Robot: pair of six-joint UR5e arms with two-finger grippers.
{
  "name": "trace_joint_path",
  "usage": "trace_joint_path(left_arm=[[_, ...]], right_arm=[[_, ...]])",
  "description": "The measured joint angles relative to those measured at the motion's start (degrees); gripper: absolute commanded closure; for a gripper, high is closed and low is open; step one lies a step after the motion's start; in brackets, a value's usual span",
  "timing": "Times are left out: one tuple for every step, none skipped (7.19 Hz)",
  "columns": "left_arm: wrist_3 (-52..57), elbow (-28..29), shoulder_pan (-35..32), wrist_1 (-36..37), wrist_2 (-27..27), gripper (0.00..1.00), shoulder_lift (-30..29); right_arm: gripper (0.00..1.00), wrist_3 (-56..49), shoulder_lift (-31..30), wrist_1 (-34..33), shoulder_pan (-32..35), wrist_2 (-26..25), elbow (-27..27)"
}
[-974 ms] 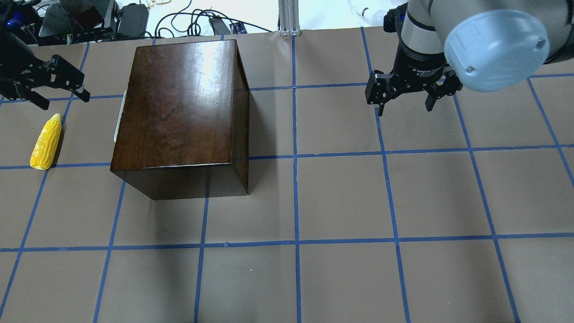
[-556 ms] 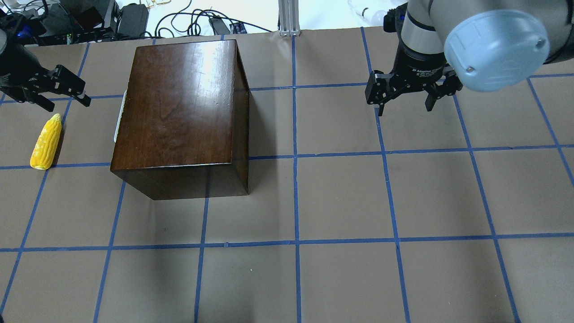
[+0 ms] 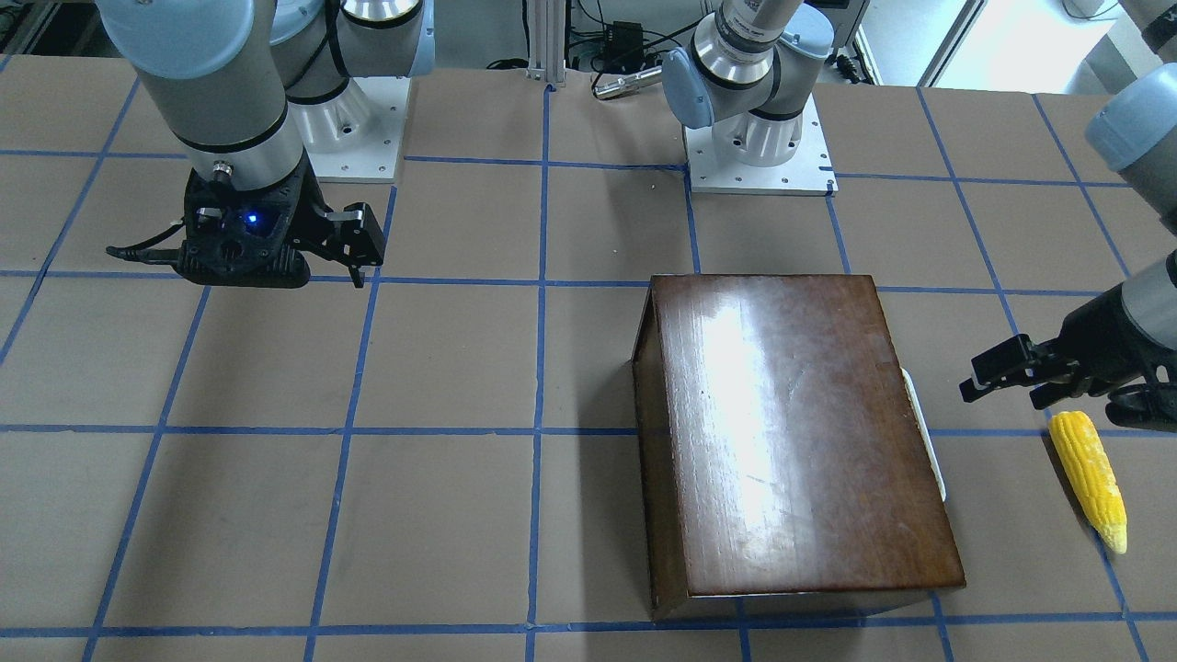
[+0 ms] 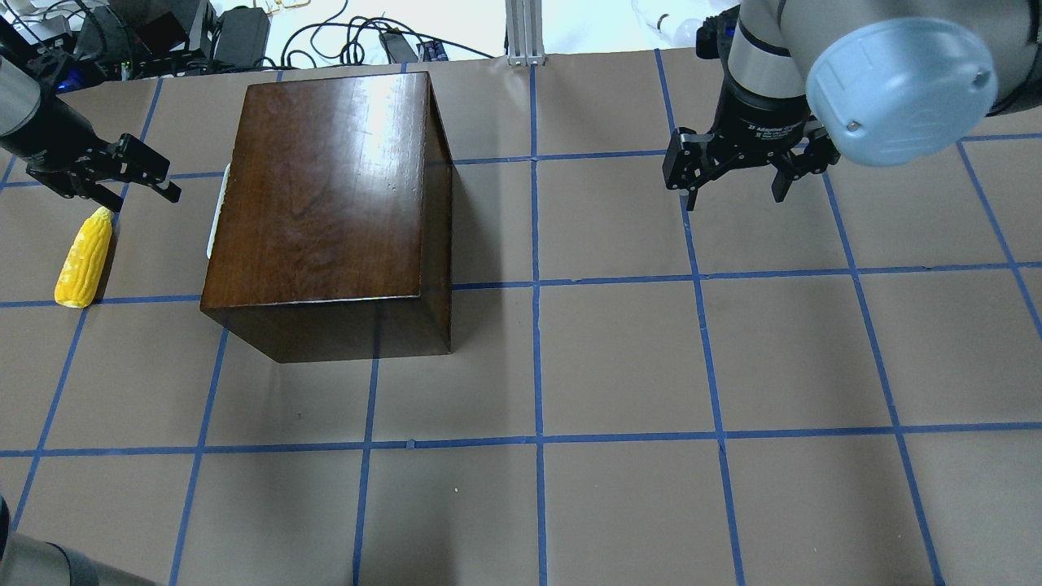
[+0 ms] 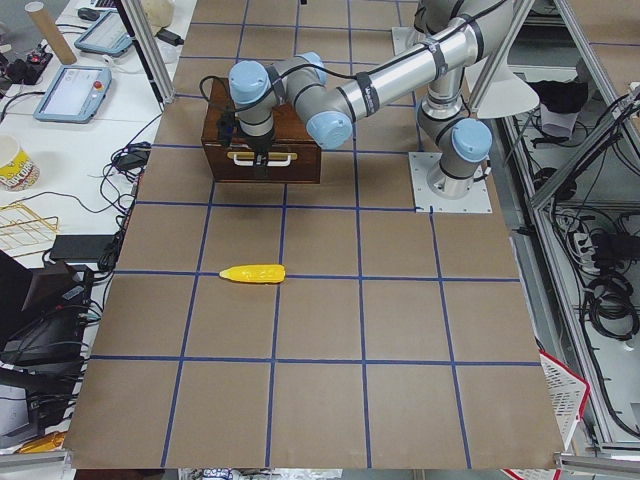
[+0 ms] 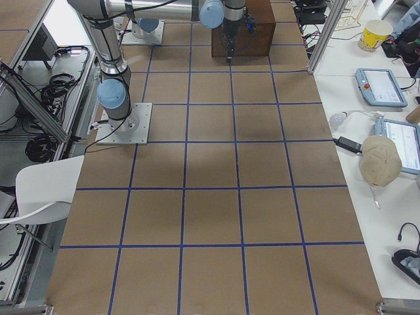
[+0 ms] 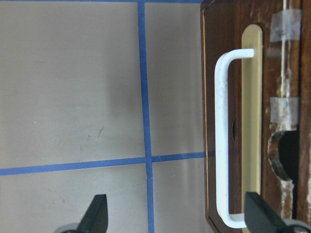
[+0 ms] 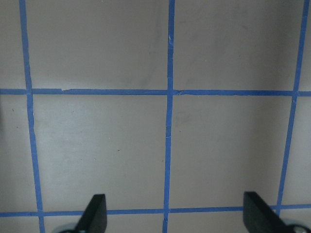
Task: Open drawer and put corn inside
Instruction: 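Move the left gripper down beside the cabinet toward the white drawer handle, then hook the left gripper onto the white drawer handle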
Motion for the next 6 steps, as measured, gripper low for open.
trace_joint_path(left_arm=[[0.63,-0.06,0.45,0.02,-0.82,0.0,-1.06],[1.41,-0.11,0.63,0.01,-2.07,0.0,-2.14],[1.8,-0.13,0.66,-0.04,-3.34,0.0,-3.13],[1.97,-0.17,0.68,-0.2,-4.03,0.0,-3.97],[2.11,-0.3,0.68,-0.38,-4.29,0.0,-4.54],[2.28,-0.51,0.66,-0.51,-4.79,0.0,-4.85]], right_arm=[[0.0,0.0,0.0,-0.02,0.0,0.03,0.0],[0.0,0.0,0.0,-0.01,0.0,0.05,0.0],[0.0,0.0,0.0,0.01,0.0,0.06,0.0],[0.0,0.0,0.0,0.01,0.0,0.07,0.0],[0.0,0.0,0.0,0.02,0.0,0.07,0.0],[0.0,0.0,0.0,0.0,0.0,0.07,0.0]])
